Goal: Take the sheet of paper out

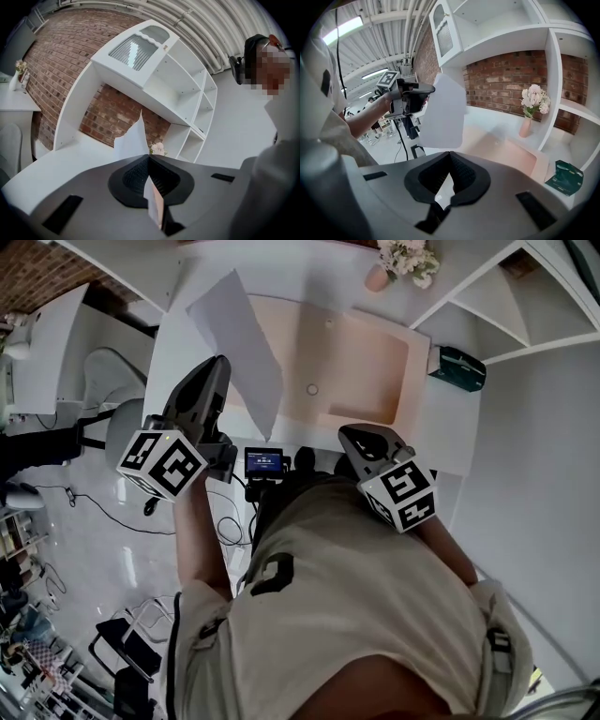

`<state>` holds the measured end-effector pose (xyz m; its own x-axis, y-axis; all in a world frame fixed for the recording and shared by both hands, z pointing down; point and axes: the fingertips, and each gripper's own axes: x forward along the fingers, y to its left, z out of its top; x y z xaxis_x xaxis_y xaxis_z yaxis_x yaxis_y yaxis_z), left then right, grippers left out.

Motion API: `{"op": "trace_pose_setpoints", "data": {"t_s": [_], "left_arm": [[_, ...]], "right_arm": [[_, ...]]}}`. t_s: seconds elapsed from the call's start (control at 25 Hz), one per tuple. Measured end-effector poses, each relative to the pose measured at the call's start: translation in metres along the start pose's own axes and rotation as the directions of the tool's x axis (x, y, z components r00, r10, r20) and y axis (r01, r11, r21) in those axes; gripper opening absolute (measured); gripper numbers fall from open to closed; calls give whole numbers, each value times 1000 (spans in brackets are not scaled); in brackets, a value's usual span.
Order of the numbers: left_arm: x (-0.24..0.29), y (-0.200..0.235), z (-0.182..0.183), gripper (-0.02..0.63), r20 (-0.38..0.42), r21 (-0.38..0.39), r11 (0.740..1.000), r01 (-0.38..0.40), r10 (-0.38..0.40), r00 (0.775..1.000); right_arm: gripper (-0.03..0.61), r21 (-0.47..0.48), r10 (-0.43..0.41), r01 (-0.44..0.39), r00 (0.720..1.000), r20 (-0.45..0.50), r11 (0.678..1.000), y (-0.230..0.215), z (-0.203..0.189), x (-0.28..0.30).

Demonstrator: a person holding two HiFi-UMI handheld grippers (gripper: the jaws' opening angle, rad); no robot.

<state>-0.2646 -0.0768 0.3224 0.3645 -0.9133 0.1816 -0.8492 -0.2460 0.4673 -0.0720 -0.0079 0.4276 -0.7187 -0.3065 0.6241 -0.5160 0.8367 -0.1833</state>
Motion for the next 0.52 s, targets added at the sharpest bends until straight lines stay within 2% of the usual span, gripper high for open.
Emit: {"op": "trace_pose_setpoints", "data": {"t_s": [0.2, 0.52], "left_arm": [[8, -3, 1, 15, -30, 18, 1000, -22, 23, 999], [24, -13, -4, 15, -52, 27, 1000, -14, 16, 999]], "right_arm": [[18, -13, 41, -41, 999, 4, 999, -9, 8, 0], [18, 5, 43, -43, 999, 1, 999, -27, 2, -5]]}}
